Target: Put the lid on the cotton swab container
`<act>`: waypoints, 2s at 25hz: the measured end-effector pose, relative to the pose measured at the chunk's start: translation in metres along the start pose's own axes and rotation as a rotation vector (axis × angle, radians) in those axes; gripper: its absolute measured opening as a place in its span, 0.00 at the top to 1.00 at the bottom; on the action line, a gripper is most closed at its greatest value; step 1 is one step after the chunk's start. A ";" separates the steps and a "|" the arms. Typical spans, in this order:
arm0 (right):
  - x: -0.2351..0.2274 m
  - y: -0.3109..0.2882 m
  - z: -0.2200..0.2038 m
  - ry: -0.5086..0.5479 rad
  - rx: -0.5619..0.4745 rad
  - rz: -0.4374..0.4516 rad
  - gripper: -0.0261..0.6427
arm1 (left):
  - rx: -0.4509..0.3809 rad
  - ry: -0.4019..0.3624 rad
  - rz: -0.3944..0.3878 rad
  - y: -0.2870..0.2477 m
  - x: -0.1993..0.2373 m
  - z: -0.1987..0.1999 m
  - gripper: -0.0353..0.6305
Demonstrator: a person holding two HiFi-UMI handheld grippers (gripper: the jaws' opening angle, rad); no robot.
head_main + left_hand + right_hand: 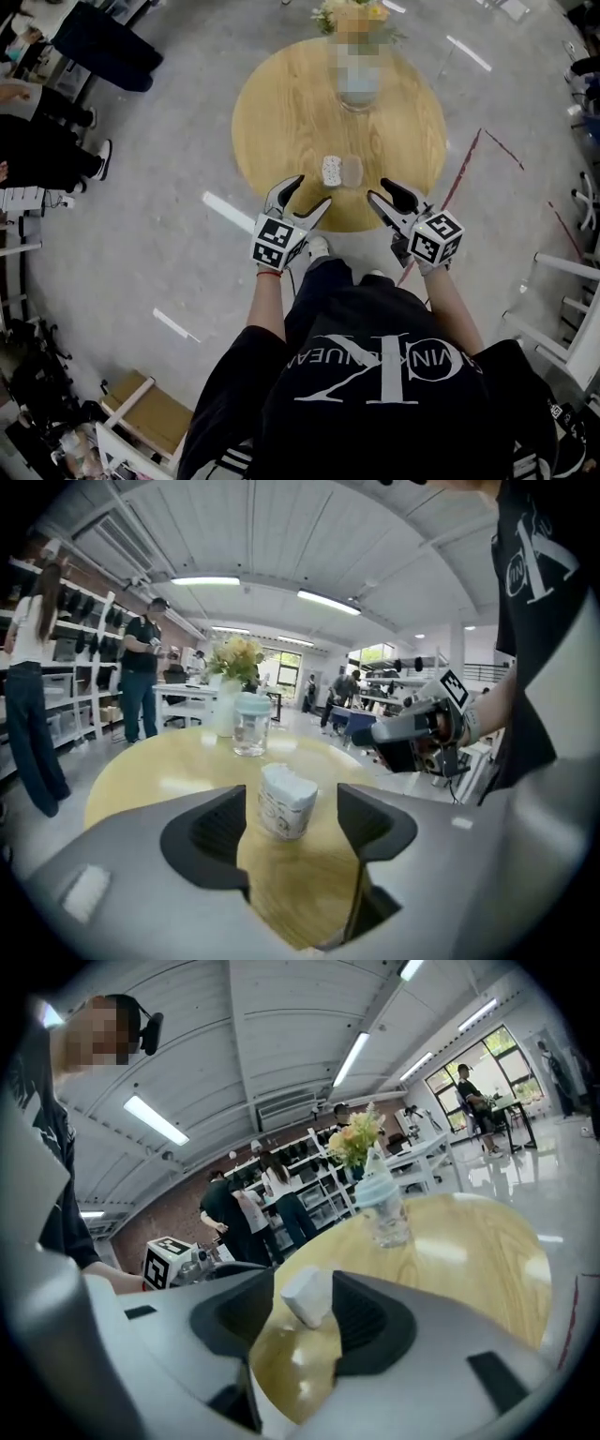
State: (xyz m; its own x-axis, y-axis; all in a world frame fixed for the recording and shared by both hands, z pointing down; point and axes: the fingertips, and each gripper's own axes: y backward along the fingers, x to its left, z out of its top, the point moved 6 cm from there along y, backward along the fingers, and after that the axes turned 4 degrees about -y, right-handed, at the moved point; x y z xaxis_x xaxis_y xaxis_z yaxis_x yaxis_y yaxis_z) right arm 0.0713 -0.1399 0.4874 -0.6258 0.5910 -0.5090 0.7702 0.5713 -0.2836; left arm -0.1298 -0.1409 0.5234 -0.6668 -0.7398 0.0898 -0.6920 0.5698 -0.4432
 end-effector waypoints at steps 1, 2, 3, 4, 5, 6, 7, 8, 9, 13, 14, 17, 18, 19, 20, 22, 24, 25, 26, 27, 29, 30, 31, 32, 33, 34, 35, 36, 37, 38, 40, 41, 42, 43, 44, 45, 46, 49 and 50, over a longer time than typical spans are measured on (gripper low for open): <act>-0.001 -0.002 -0.001 -0.017 -0.006 -0.016 0.72 | 0.019 -0.029 -0.037 -0.008 0.003 -0.002 0.50; -0.002 -0.004 -0.002 -0.033 -0.012 -0.028 0.72 | 0.035 -0.057 -0.070 -0.015 0.006 -0.004 0.49; -0.003 -0.007 -0.003 -0.047 -0.016 -0.038 0.72 | 0.053 -0.087 -0.100 -0.022 0.008 -0.005 0.48; -0.003 -0.010 -0.003 -0.059 -0.020 -0.045 0.72 | 0.075 -0.119 -0.129 -0.028 0.010 -0.008 0.46; -0.003 -0.013 -0.003 -0.068 -0.023 -0.051 0.72 | 0.098 -0.151 -0.158 -0.035 0.012 -0.012 0.46; -0.002 -0.017 -0.004 -0.075 -0.026 -0.056 0.72 | 0.118 -0.180 -0.186 -0.042 0.014 -0.016 0.45; -0.001 -0.020 -0.004 -0.079 -0.028 -0.061 0.72 | 0.133 -0.204 -0.212 -0.048 0.015 -0.020 0.44; 0.000 -0.024 -0.004 -0.084 -0.030 -0.066 0.72 | 0.144 -0.225 -0.235 -0.053 0.017 -0.021 0.43; 0.001 -0.027 -0.005 -0.087 -0.031 -0.069 0.72 | 0.151 -0.246 -0.253 -0.057 0.019 -0.021 0.42; 0.002 -0.037 -0.006 -0.100 -0.011 -0.077 0.72 | 0.161 -0.308 -0.319 -0.068 0.019 -0.016 0.41; 0.002 -0.038 -0.007 -0.105 -0.005 -0.079 0.72 | 0.160 -0.319 -0.336 -0.070 0.018 -0.016 0.41; -0.005 -0.043 -0.009 -0.129 0.000 -0.077 0.72 | 0.163 -0.343 -0.370 -0.075 0.018 -0.013 0.41; -0.006 -0.045 -0.010 -0.140 0.001 -0.072 0.72 | 0.166 -0.344 -0.378 -0.076 0.018 -0.014 0.42; -0.007 -0.046 -0.011 -0.153 0.003 -0.065 0.72 | 0.168 -0.339 -0.384 -0.076 0.018 -0.015 0.42; -0.008 -0.047 -0.012 -0.166 0.005 -0.057 0.72 | 0.169 -0.331 -0.389 -0.076 0.017 -0.016 0.43; -0.009 -0.047 -0.012 -0.194 0.004 -0.042 0.72 | 0.168 -0.321 -0.393 -0.075 0.016 -0.018 0.43; -0.009 -0.047 -0.008 -0.208 -0.001 -0.033 0.72 | 0.167 -0.320 -0.388 -0.074 0.016 -0.017 0.43; -0.009 -0.048 -0.006 -0.208 -0.004 -0.031 0.72 | 0.166 -0.318 -0.383 -0.074 0.016 -0.017 0.43; -0.008 -0.048 -0.003 -0.202 -0.008 -0.028 0.72 | 0.163 -0.315 -0.376 -0.073 0.015 -0.016 0.43; -0.007 -0.048 -0.001 -0.196 -0.010 -0.025 0.72 | 0.160 -0.309 -0.370 -0.073 0.015 -0.017 0.44; -0.004 -0.051 0.003 -0.184 -0.013 -0.012 0.72 | 0.155 -0.297 -0.358 -0.073 0.014 -0.018 0.44; -0.003 -0.052 0.004 -0.178 -0.013 -0.004 0.72 | 0.154 -0.293 -0.352 -0.074 0.014 -0.019 0.44; -0.001 -0.054 0.005 -0.171 -0.011 0.004 0.72 | 0.154 -0.290 -0.346 -0.074 0.014 -0.019 0.44; 0.001 -0.055 0.007 -0.164 -0.009 0.011 0.72 | 0.155 -0.287 -0.340 -0.074 0.014 -0.019 0.44; 0.003 -0.056 0.008 -0.155 -0.004 0.017 0.72 | 0.155 -0.283 -0.334 -0.074 0.013 -0.019 0.44; 0.005 -0.057 0.010 -0.145 0.001 0.023 0.72 | 0.154 -0.279 -0.329 -0.074 0.012 -0.018 0.44; 0.006 -0.058 0.011 -0.138 0.006 0.030 0.72 | 0.153 -0.276 -0.324 -0.074 0.011 -0.018 0.44; 0.008 -0.059 0.012 -0.133 0.010 0.037 0.72 | 0.153 -0.273 -0.320 -0.074 0.011 -0.018 0.44; 0.008 -0.060 0.012 -0.129 0.012 0.043 0.73 | 0.153 -0.272 -0.316 -0.075 0.010 -0.018 0.44; 0.008 -0.061 0.012 -0.124 0.015 0.049 0.73 | 0.153 -0.270 -0.311 -0.075 0.010 -0.018 0.44; 0.009 -0.065 0.011 -0.108 0.025 0.055 0.73 | 0.153 -0.268 -0.300 -0.076 0.010 -0.018 0.44; 0.010 -0.066 0.011 -0.101 0.031 0.058 0.74 | 0.152 -0.266 -0.293 -0.076 0.009 -0.018 0.44; 0.011 -0.068 0.010 -0.095 0.037 0.064 0.74 | 0.151 -0.265 -0.286 -0.076 0.009 -0.019 0.44; 0.013 -0.070 0.010 -0.090 0.043 0.070 0.75 | 0.150 -0.262 -0.279 -0.075 0.008 -0.019 0.44; 0.015 -0.072 0.010 -0.085 0.050 0.077 0.75 | 0.150 -0.260 -0.274 -0.075 0.008 -0.020 0.44; 0.016 -0.074 0.009 -0.078 0.056 0.081 0.75 | 0.150 -0.258 -0.269 -0.075 0.008 -0.020 0.44; 0.017 -0.076 0.008 -0.069 0.064 0.085 0.75 | 0.150 -0.258 -0.265 -0.075 0.007 -0.020 0.44; 0.020 -0.083 0.006 -0.042 0.089 0.094 0.75 | 0.151 -0.257 -0.255 -0.075 0.007 -0.020 0.44; 0.021 -0.084 0.005 -0.037 0.097 0.097 0.75 | 0.152 -0.259 -0.252 -0.075 0.007 -0.020 0.44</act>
State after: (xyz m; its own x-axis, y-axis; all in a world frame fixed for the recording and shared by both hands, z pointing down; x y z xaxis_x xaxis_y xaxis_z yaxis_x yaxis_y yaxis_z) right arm -0.0064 -0.1784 0.4963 -0.5441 0.6187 -0.5667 0.8364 0.4538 -0.3074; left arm -0.0880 -0.1821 0.5751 -0.3759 -0.9266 -0.0066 -0.7632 0.3137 -0.5649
